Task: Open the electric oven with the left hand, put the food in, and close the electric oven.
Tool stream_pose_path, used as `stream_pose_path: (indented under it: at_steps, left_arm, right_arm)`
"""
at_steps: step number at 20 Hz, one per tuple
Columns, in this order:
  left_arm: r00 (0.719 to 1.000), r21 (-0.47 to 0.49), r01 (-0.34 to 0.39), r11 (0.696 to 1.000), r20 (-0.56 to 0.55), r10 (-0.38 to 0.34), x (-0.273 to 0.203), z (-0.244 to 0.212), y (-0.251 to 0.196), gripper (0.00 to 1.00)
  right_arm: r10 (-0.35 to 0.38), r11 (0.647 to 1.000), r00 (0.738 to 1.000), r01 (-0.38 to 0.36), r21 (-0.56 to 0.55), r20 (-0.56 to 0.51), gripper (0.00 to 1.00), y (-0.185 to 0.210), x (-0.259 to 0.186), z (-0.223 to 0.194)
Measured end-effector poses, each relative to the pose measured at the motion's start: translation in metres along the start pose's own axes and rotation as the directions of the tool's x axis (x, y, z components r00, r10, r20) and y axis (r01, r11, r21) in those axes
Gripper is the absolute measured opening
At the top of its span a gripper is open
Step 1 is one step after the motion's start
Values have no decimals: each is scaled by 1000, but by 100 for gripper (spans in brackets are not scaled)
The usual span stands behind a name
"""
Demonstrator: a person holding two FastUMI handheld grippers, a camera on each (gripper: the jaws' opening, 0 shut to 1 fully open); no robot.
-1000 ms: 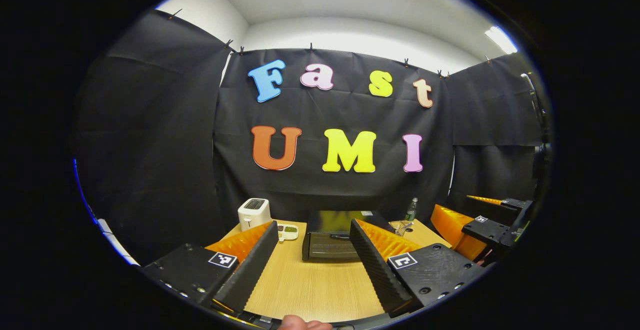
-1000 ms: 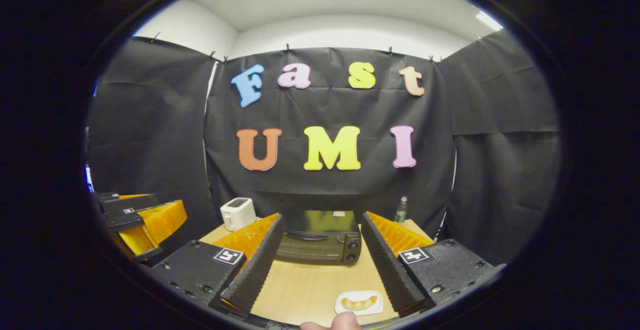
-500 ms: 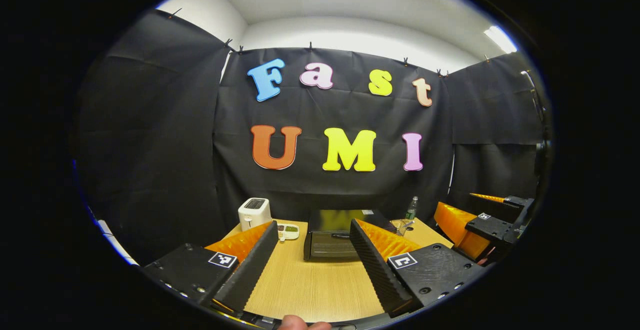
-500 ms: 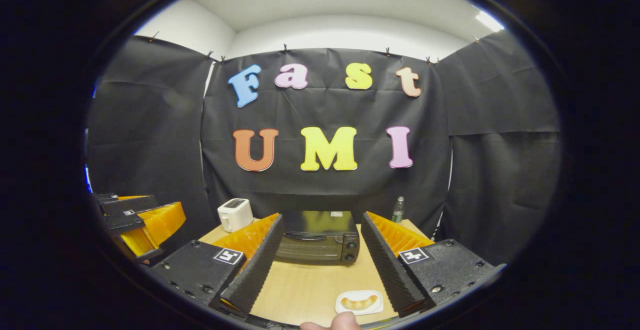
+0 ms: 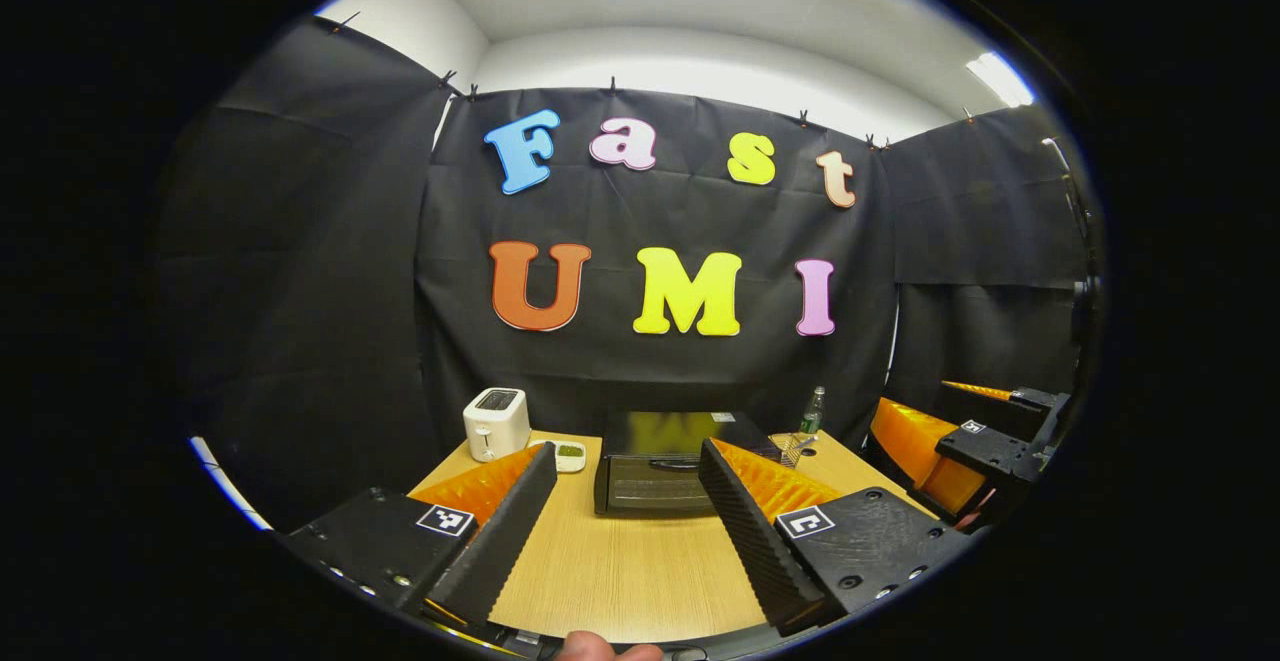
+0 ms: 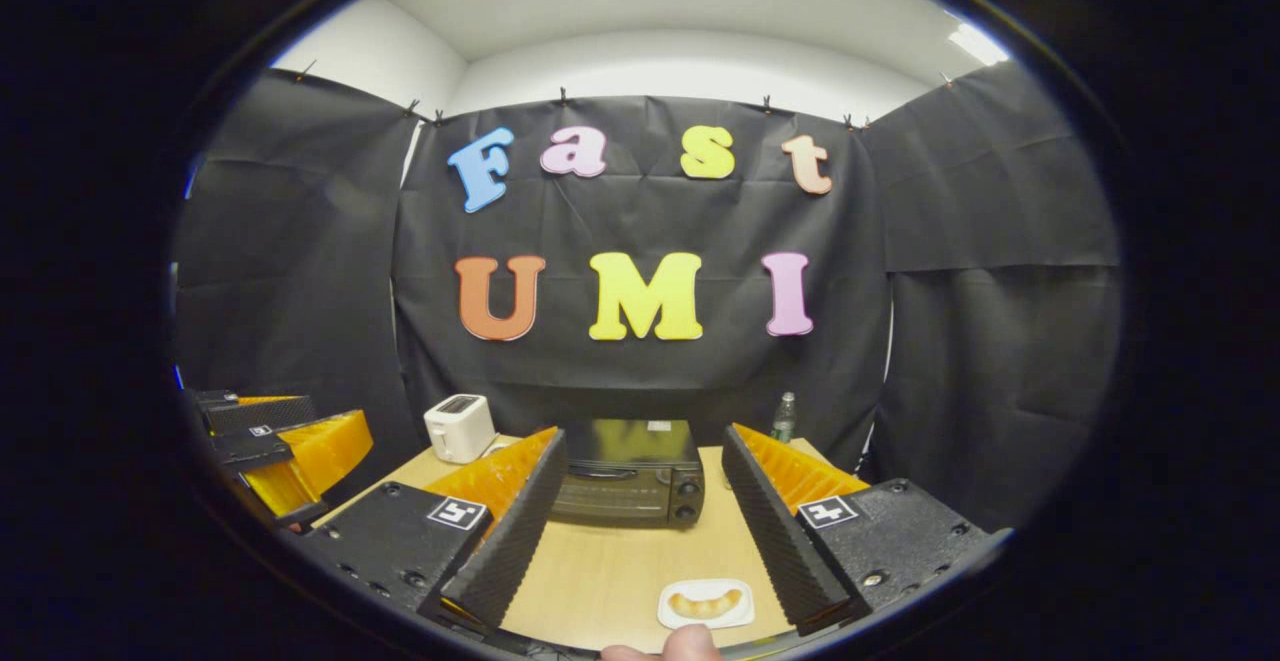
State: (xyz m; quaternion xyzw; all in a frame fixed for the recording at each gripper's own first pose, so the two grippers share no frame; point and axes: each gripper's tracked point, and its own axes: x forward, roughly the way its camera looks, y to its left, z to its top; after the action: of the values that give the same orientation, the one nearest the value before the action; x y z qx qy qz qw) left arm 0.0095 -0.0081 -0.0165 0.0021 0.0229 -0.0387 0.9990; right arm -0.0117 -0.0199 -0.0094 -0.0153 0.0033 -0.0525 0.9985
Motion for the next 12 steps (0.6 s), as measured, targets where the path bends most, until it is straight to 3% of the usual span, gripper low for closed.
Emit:
stream_pose_path:
  at_steps: [12]
  left_arm:
    - [999, -1, 5, 1000, -53, -5, 57, -20, -37, 94]
  right_arm:
    - [-51, 998, 998, 52, 29, -44, 99, -69, 40, -22]
